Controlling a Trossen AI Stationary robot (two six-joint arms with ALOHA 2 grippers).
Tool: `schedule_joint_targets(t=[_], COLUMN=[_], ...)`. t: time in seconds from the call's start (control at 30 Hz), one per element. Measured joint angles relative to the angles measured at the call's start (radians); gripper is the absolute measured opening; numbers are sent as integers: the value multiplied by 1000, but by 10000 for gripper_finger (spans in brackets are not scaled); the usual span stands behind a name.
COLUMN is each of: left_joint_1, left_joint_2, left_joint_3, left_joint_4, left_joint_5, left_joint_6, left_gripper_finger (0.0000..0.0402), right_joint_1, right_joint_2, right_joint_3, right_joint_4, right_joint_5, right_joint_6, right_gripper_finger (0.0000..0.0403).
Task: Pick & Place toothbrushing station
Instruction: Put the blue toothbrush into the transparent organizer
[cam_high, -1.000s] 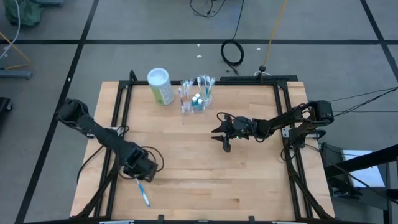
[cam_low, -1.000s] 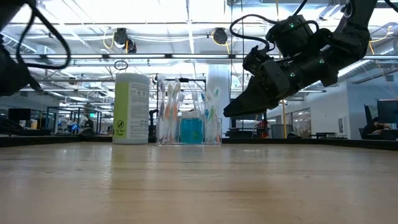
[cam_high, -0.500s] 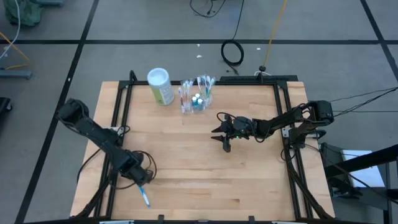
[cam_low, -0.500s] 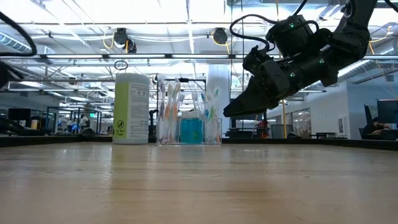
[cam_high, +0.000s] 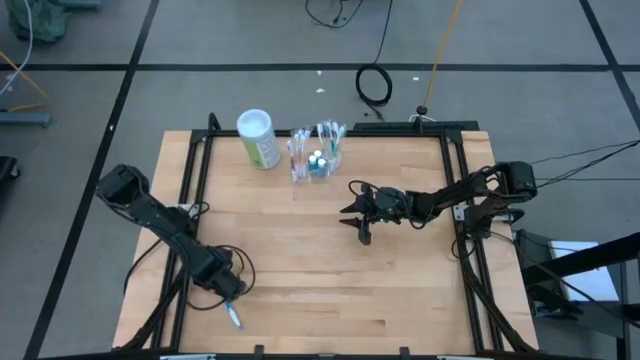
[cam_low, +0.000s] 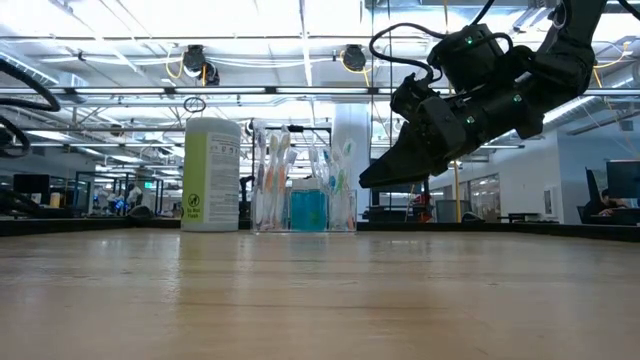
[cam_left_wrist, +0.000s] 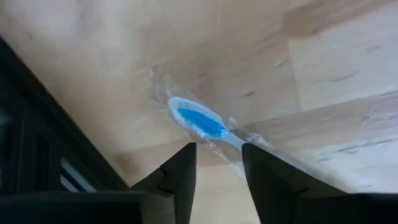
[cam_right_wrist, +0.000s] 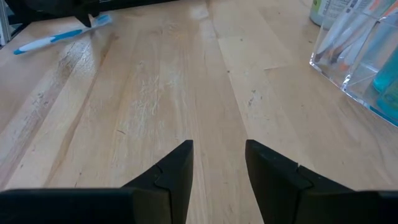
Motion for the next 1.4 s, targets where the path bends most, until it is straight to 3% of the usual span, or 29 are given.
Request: schedule_joint_targets(t=[0.37,0.63,0.9,1.13,1.23,1.4], left_joint_1=[50,97,160,260,311,369], left_joint_2=[1,5,6,4,4,4], left_joint_3=[-2,39,193,246,245,245], left_joint_4=[-4,-13,-9,92,250,557], left_joint_5=[-64,-195,-528,-961,-1028,-1006], left_joint_6=[131,282,553,835,982,1319], left_gripper_finger=[13,8,5,5,4,4], right_joint_1=[0,0,0,0,2,36], right_joint_2=[0,0,0,0,0,0], right_joint_3=[0,0,0,0,0,0], right_joint_4=[0,0,0,68,151,259], right_joint_5=[0,0,0,0,-3,-6], right_joint_6=[0,0,0,2,33,45], right_gripper_finger=[141,141,141,141,141,141])
